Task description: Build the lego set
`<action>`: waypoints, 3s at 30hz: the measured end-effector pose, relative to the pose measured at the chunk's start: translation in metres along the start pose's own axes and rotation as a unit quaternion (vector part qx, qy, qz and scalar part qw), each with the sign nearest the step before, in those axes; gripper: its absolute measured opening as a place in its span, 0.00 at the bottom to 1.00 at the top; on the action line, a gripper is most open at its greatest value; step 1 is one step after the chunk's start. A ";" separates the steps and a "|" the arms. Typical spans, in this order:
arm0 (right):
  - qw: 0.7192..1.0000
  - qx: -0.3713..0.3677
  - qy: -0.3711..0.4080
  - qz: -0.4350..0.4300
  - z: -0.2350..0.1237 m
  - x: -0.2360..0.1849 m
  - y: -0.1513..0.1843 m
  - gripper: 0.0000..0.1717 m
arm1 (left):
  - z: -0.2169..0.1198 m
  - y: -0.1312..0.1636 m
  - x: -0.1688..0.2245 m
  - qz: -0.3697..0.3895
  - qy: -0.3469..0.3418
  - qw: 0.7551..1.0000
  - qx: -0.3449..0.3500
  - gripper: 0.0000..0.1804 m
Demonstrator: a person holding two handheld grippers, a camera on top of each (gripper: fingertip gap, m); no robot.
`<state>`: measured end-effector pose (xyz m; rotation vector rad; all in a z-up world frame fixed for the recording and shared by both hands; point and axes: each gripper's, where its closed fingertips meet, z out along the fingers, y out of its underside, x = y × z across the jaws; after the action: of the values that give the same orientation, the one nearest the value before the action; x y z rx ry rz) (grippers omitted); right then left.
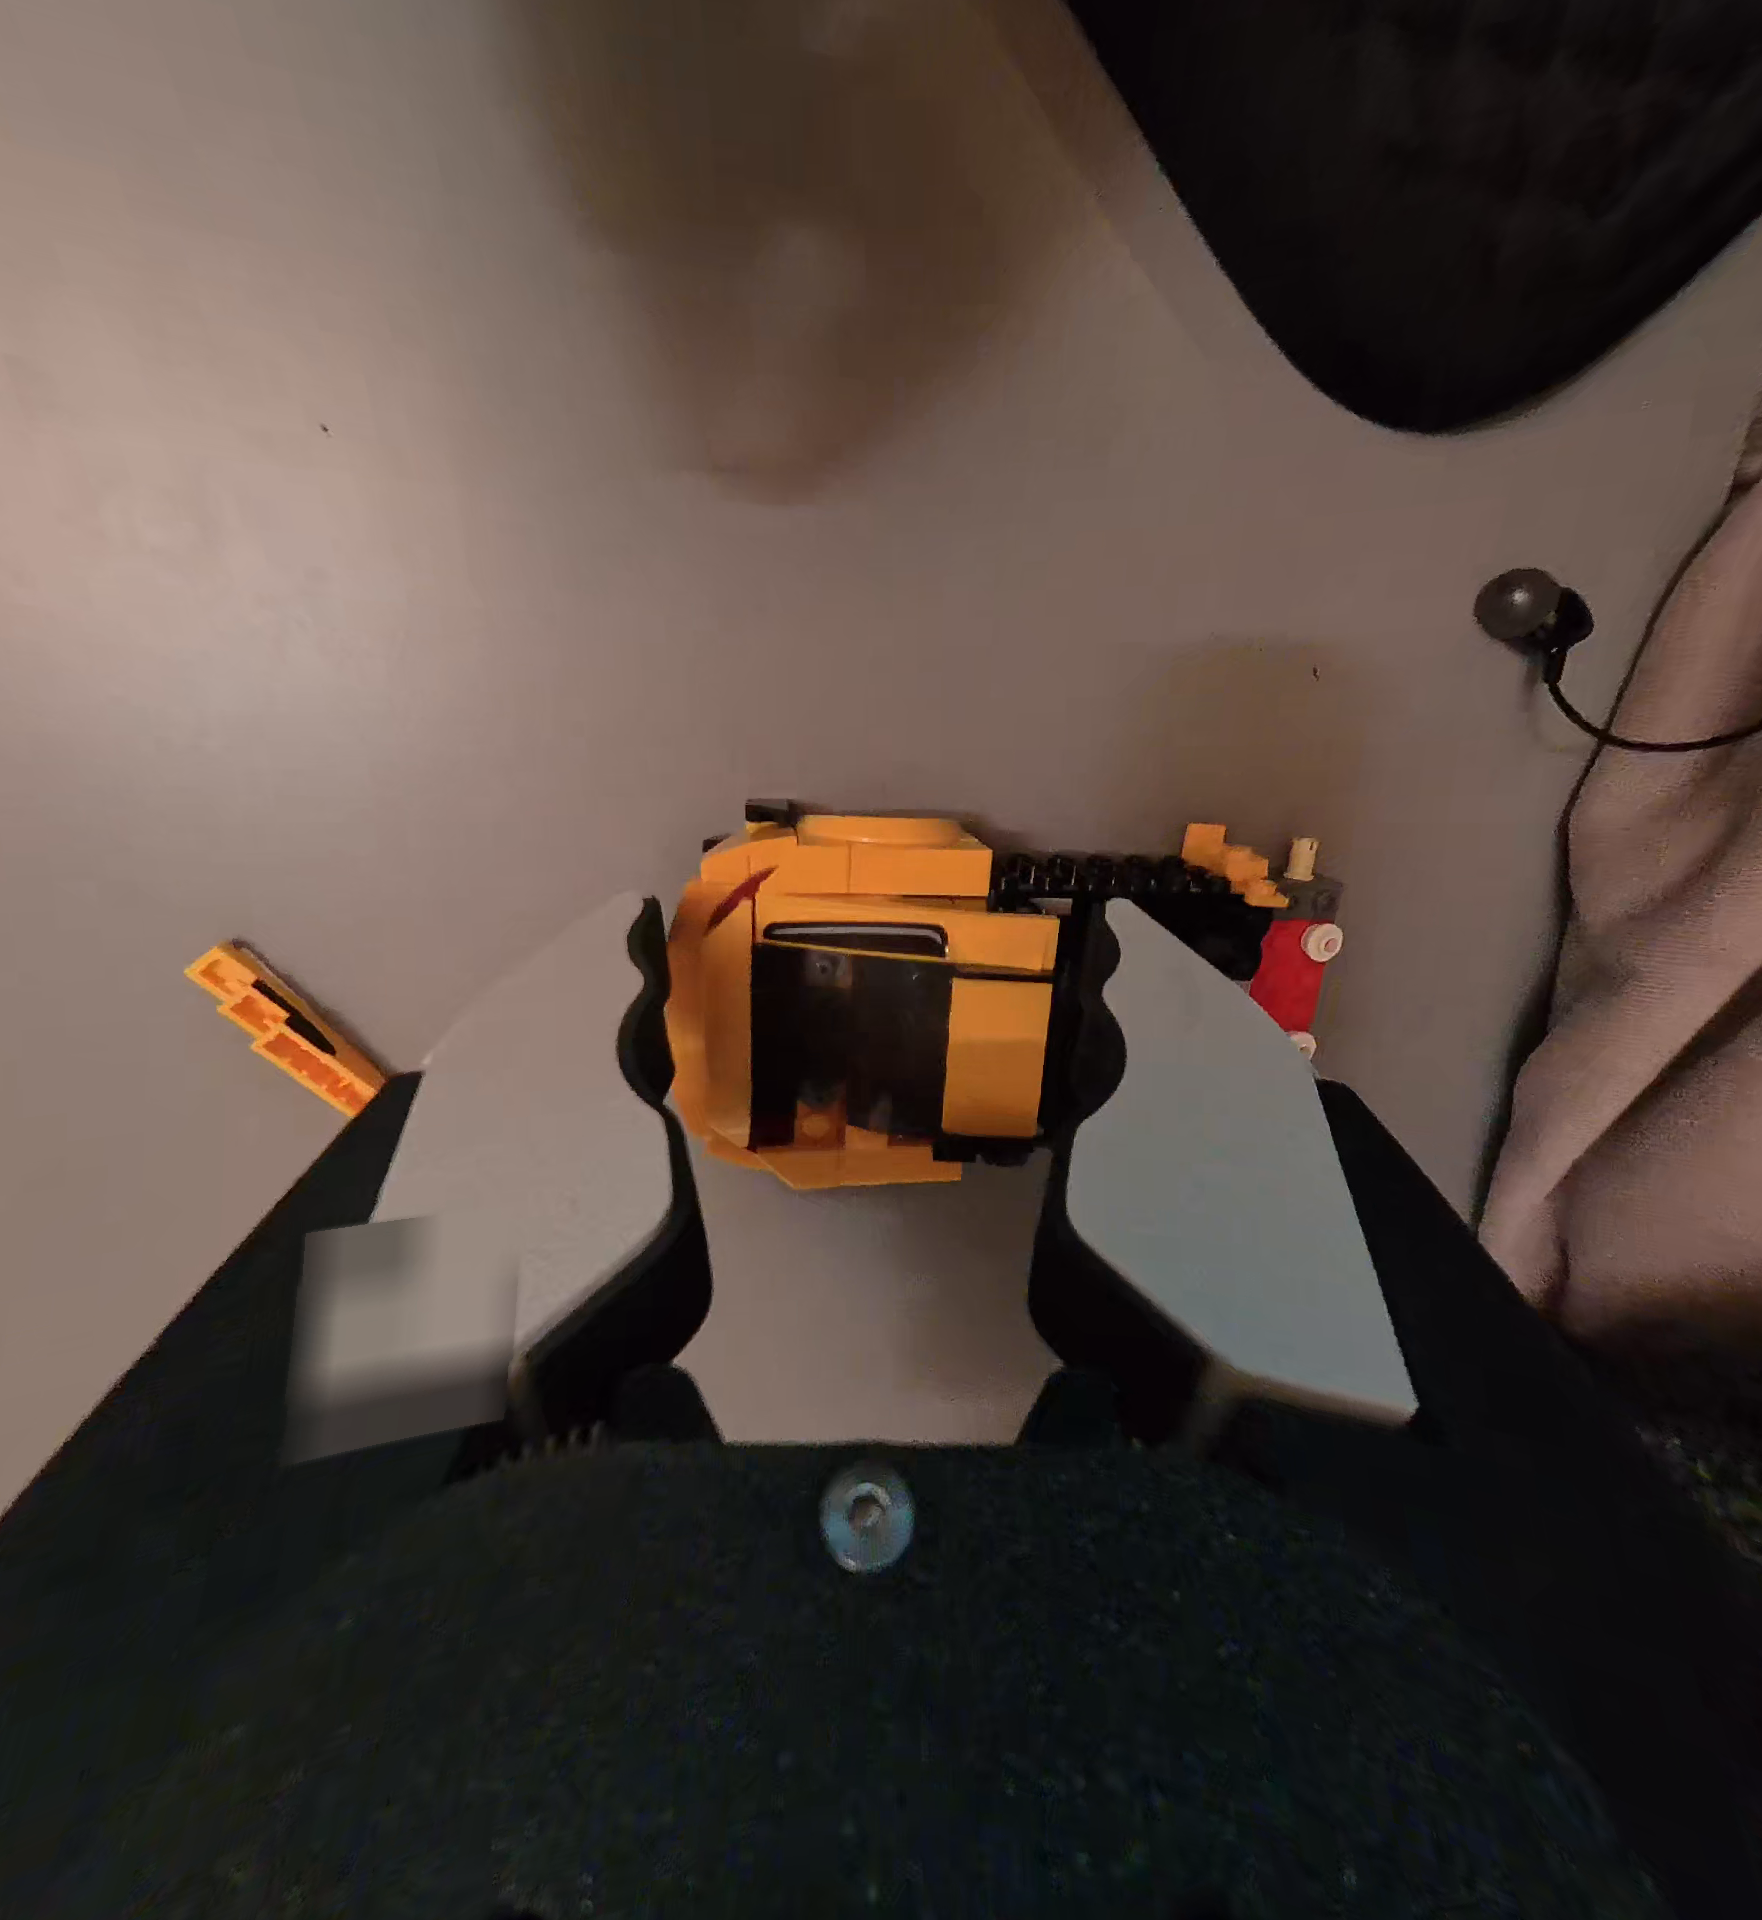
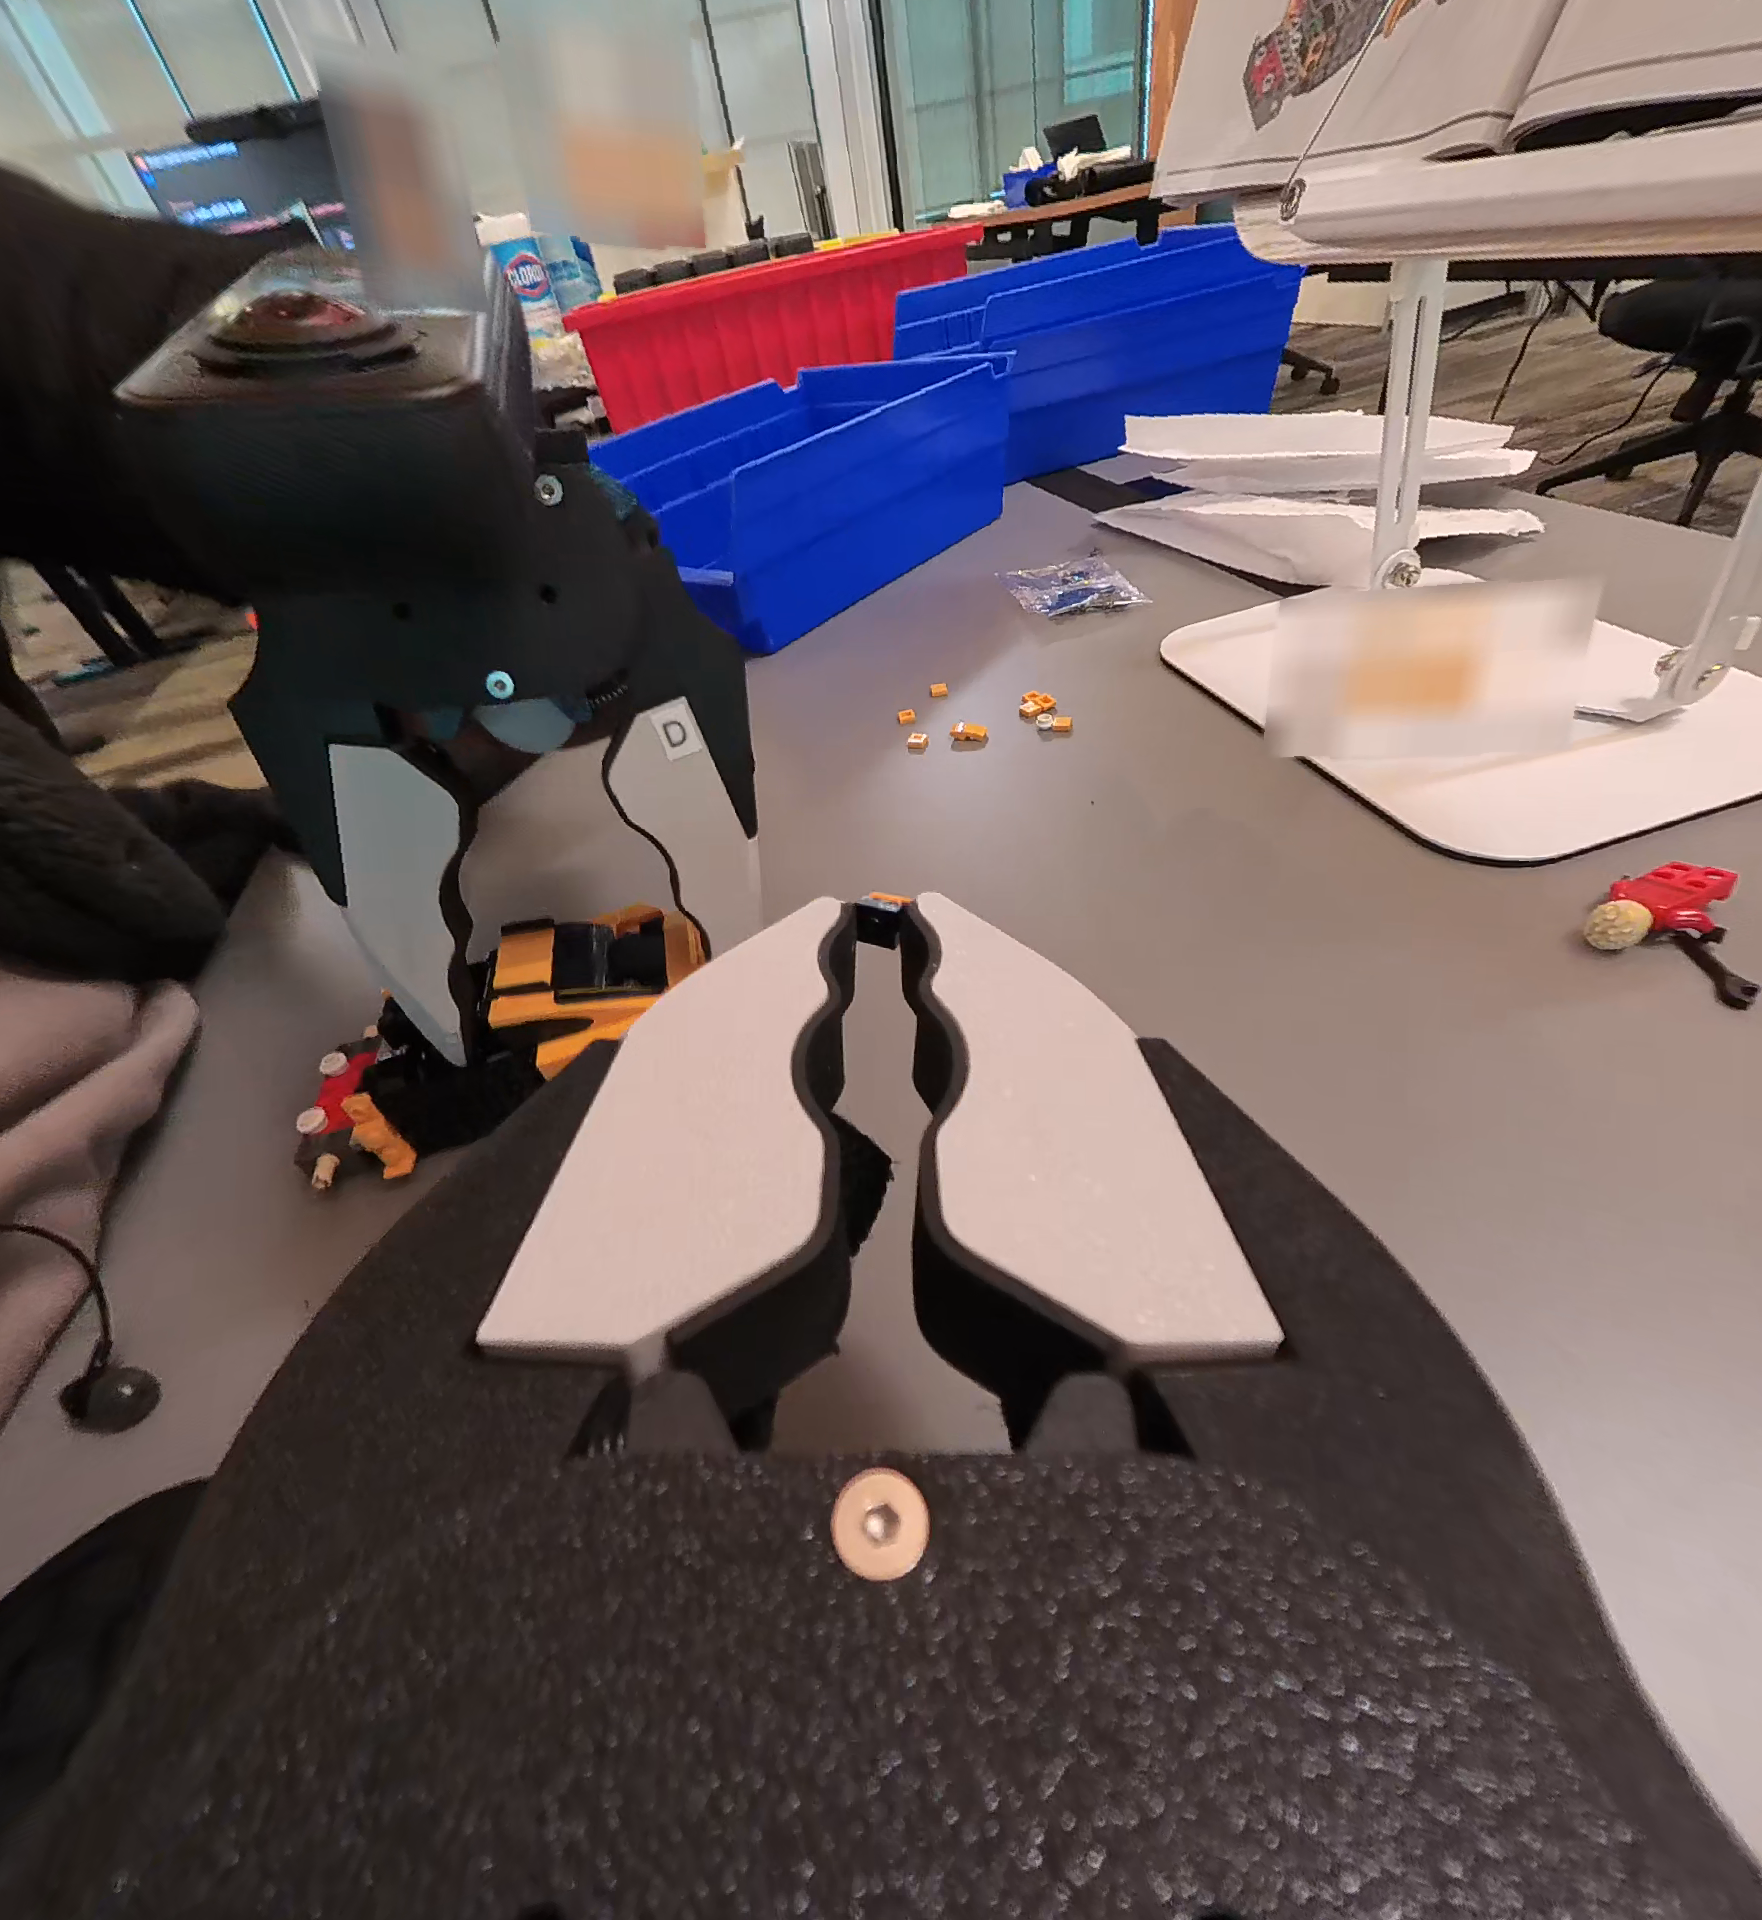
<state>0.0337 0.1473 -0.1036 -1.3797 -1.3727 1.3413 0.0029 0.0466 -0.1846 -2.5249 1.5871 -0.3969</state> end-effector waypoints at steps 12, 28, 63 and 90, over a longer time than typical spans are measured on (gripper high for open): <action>1.000 -0.003 -0.001 -0.016 -0.005 -0.006 0.001 0.05 | 0.001 0.009 -0.001 0.016 -0.009 0.998 -0.062 0.43; 1.000 -0.004 -0.003 -0.010 -0.005 -0.005 0.003 0.05 | -0.005 0.011 -0.002 0.010 0.021 0.988 0.154 0.42; 0.998 0.003 -0.055 0.003 -0.004 -0.017 0.008 0.05 | -0.020 -0.052 -0.013 -0.080 -0.055 0.949 0.300 0.42; 0.995 -0.082 -0.049 -0.044 0.068 -0.108 0.013 0.05 | -0.072 0.008 0.022 -0.050 0.144 0.848 0.507 0.16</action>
<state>-0.0164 0.0296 -0.1096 -1.3576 -1.6199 1.2770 -0.0154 0.0257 -0.1147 -1.7311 0.8801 -1.2728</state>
